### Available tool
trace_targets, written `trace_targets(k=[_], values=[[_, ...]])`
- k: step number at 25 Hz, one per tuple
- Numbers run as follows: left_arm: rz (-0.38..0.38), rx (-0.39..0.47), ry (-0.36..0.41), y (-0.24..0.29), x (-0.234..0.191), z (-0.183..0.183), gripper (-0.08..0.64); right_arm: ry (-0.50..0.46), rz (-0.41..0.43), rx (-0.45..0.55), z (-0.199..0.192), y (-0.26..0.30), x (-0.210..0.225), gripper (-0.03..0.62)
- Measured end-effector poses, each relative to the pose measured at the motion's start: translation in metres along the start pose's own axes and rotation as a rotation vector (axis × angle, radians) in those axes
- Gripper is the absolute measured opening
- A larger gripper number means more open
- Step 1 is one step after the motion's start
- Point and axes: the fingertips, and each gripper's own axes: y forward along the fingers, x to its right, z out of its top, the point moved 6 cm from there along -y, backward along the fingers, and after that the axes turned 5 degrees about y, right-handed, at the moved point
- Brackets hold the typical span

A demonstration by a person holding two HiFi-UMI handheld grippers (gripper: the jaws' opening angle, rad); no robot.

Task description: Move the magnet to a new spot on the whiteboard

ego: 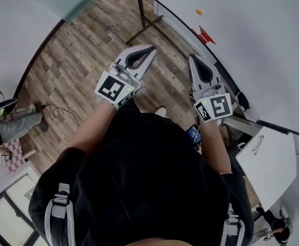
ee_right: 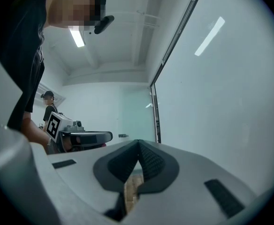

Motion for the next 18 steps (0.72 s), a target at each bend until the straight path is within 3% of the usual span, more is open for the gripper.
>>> trace_targets(k=[8,18], values=[[-0.078,0.015,-0.008,0.011,-0.089,-0.017,0.003,-0.002,-0.085,-0.019,-0.006,0.077,-0.002,-0.005],[-0.231,0.021,-0.033,0.024,-0.205,-0.029,0.003,-0.007,-0.238,-0.026,-0.005,0.179,-0.014,-0.005]])
